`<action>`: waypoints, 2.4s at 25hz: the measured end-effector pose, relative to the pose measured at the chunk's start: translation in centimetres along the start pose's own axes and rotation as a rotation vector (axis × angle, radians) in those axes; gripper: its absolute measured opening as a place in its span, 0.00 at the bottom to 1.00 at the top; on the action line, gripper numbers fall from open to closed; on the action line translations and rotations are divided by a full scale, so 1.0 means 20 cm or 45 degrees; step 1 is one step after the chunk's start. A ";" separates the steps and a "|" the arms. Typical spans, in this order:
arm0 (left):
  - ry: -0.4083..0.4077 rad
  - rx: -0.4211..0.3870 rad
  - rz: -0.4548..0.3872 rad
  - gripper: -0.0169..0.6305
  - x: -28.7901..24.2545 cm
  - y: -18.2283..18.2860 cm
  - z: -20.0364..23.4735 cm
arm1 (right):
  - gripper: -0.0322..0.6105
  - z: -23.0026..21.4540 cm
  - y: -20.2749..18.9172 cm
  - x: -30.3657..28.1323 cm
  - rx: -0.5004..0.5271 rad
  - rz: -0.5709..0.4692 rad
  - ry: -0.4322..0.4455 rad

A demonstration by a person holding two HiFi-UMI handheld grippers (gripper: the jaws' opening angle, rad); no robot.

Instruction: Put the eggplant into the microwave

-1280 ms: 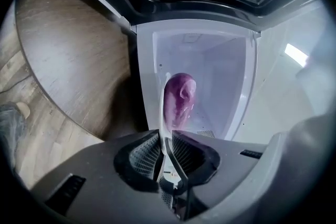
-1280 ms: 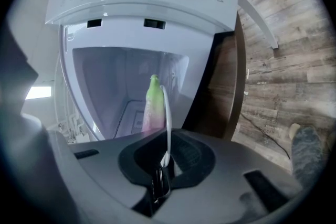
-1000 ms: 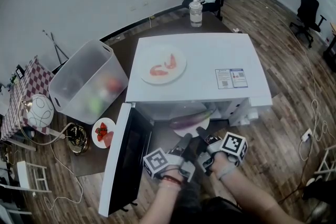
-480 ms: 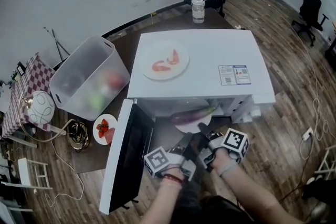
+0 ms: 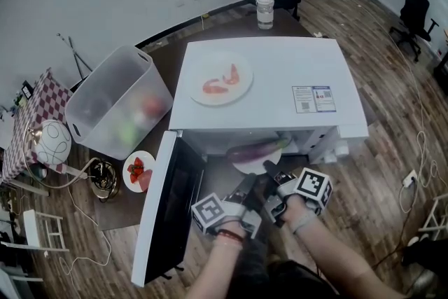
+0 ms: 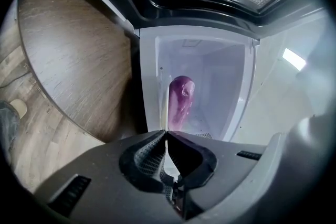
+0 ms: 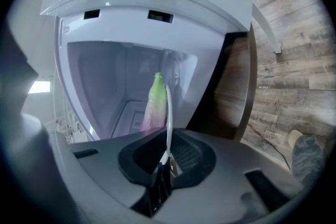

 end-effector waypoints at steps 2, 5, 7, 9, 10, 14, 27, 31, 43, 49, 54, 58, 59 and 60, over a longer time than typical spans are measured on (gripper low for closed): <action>-0.003 0.001 -0.001 0.05 0.00 0.00 -0.01 | 0.09 0.01 0.01 0.00 0.024 0.008 0.005; -0.012 -0.003 0.002 0.05 -0.01 0.00 -0.01 | 0.13 0.02 0.02 0.00 0.073 0.024 0.016; -0.016 -0.004 0.005 0.05 -0.02 0.00 -0.01 | 0.13 0.04 0.02 0.01 0.109 0.040 0.014; -0.012 0.005 0.004 0.05 -0.02 -0.01 -0.02 | 0.13 0.04 0.02 0.02 0.137 0.053 0.017; -0.009 0.007 0.001 0.05 -0.02 -0.01 -0.02 | 0.14 0.04 0.03 0.02 0.149 0.058 0.020; -0.021 0.018 -0.006 0.05 -0.03 -0.01 -0.02 | 0.17 0.04 0.03 0.03 0.181 0.081 0.027; -0.014 0.029 -0.034 0.05 -0.04 0.02 -0.02 | 0.14 0.09 -0.01 0.08 0.590 0.239 -0.005; -0.024 0.035 -0.049 0.05 -0.04 0.04 -0.01 | 0.08 0.10 -0.01 0.07 0.816 0.323 -0.054; -0.015 0.025 -0.014 0.05 -0.10 0.04 -0.04 | 0.05 0.13 -0.01 0.02 0.859 0.337 -0.056; -0.002 0.040 -0.008 0.05 -0.12 0.04 -0.05 | 0.05 0.11 -0.01 0.00 0.827 0.336 -0.069; -0.016 0.038 -0.008 0.05 -0.14 0.07 -0.05 | 0.05 0.13 0.01 -0.02 0.805 0.317 -0.060; -0.001 0.032 -0.006 0.05 -0.15 0.07 -0.05 | 0.05 0.12 0.03 -0.03 0.755 0.304 -0.054; 0.000 0.031 -0.004 0.05 -0.15 0.07 -0.05 | 0.05 0.12 0.03 -0.03 0.746 0.301 -0.052; 0.004 0.031 0.000 0.05 -0.15 0.07 -0.05 | 0.05 0.12 0.03 -0.03 0.742 0.299 -0.052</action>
Point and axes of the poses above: the fingertips, and each gripper's own axes: x backward along the fingers, z to its left, y out of its top, the point moved 6 cm from there along x, backward along the fingers, and after that the axes turned 15 degrees about x, right-handed, at the moved point
